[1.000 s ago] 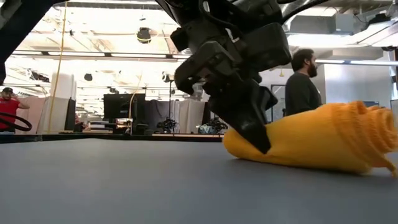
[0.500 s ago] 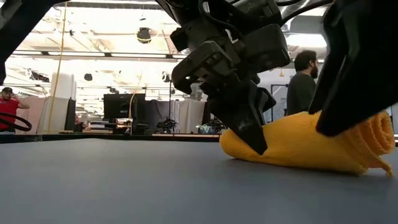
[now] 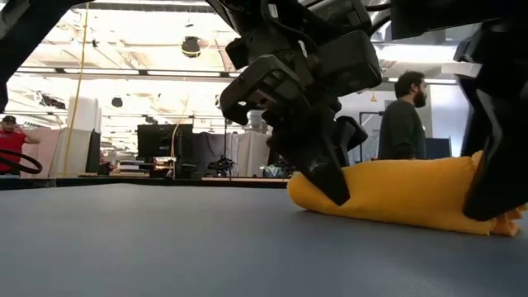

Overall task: Roll towel into tight, uniform cylinder
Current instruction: Roll the orange microfiber cloth

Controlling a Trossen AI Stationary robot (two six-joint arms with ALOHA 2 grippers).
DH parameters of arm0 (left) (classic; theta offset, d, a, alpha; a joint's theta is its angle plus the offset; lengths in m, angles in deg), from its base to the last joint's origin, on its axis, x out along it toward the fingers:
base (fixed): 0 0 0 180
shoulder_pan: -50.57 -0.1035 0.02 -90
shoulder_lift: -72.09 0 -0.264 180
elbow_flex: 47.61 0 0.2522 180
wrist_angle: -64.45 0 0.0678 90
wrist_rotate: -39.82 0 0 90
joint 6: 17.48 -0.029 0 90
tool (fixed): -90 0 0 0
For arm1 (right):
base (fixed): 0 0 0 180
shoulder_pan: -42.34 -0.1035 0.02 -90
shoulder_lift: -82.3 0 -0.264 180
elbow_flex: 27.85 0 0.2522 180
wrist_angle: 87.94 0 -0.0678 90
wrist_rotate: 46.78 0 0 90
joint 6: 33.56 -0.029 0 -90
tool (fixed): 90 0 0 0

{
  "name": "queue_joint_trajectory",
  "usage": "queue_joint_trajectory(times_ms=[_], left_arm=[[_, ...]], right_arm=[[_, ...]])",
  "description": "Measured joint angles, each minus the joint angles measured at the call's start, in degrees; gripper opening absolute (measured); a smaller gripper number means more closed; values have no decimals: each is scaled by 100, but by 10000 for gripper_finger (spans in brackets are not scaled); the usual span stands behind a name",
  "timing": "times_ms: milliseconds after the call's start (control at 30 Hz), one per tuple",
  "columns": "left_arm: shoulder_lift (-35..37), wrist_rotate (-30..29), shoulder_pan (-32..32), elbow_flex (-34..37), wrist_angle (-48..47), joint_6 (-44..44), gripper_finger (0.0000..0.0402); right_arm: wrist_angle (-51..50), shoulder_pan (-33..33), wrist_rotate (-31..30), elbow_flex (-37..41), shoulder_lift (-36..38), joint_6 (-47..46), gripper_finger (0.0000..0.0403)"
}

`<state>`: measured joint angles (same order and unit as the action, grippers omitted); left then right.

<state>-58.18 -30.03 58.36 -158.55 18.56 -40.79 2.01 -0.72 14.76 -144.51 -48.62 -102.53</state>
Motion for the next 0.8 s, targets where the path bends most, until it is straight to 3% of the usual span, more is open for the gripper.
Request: queue_joint_trajectory(times_ms=[233,400,567,667,800], left_arm=[[67,-41,-16,5,-156,-134,103],[393,322,-148,23,-694,-178,148],[756,678,-145,34,-890,-103,159],[826,497,136,31,-892,-185,151],[993,-405,536,31,-940,-303,136]], right_arm=[[188,-124,-15,2,-8,-10,35],[170,-214,-68,2,-1,-296,37],[176,-280,38,2,5,-669,40],[184,-285,37,2,9,-913,40],[269,-344,40,2,82,-1065,40]])
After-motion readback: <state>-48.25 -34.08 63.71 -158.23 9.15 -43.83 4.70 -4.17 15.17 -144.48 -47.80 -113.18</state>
